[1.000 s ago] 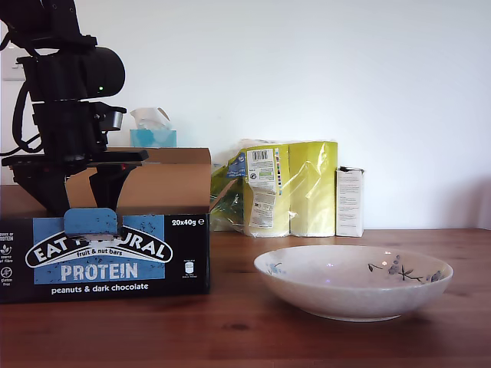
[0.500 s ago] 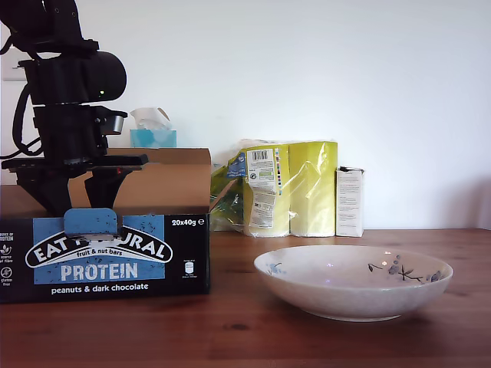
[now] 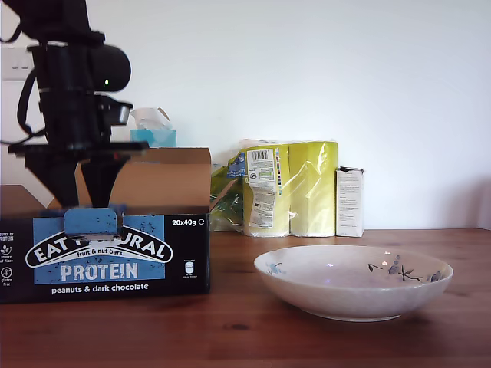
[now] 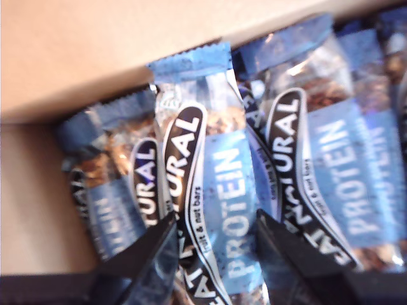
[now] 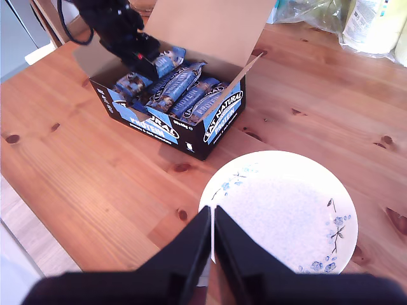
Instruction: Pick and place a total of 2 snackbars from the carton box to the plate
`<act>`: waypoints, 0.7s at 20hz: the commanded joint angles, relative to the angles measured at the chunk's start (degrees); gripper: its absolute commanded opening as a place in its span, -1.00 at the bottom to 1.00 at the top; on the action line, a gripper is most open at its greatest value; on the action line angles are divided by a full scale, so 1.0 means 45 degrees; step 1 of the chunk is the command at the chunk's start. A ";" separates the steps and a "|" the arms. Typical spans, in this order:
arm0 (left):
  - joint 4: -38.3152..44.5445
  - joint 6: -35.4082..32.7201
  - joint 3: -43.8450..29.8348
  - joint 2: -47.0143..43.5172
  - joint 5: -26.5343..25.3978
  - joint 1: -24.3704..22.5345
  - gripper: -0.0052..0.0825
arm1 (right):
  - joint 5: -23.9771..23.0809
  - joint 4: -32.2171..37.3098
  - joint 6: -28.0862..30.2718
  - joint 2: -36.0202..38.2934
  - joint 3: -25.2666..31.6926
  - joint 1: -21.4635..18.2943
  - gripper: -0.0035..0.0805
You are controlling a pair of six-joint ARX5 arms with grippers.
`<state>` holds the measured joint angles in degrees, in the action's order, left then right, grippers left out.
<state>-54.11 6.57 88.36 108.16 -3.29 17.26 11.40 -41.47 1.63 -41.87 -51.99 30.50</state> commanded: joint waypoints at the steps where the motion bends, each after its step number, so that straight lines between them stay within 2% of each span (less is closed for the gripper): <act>1: -0.0374 -0.0272 0.0316 -0.0058 0.0034 0.0126 -0.44 | -0.0010 0.0112 0.0102 0.0005 -0.0097 0.0049 -0.95; 5: -0.0602 -0.0612 0.0418 -0.0865 0.0121 0.0393 -0.44 | -0.0010 0.0083 0.0102 0.0034 -0.0097 0.0034 -0.95; 10: -0.0257 -0.1141 0.0418 -0.2278 0.1729 0.1122 -0.44 | -0.0024 -0.0136 0.0185 0.0238 -0.0097 0.0015 -0.95; 14: 0.0806 -0.1137 0.0418 -0.2535 0.2832 0.2433 -0.44 | -0.0714 -0.1166 0.0097 0.0967 -0.0097 0.0015 -0.95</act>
<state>-51.20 1.72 90.83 94.98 8.60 27.35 8.51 -46.22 2.02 -38.48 -52.01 30.48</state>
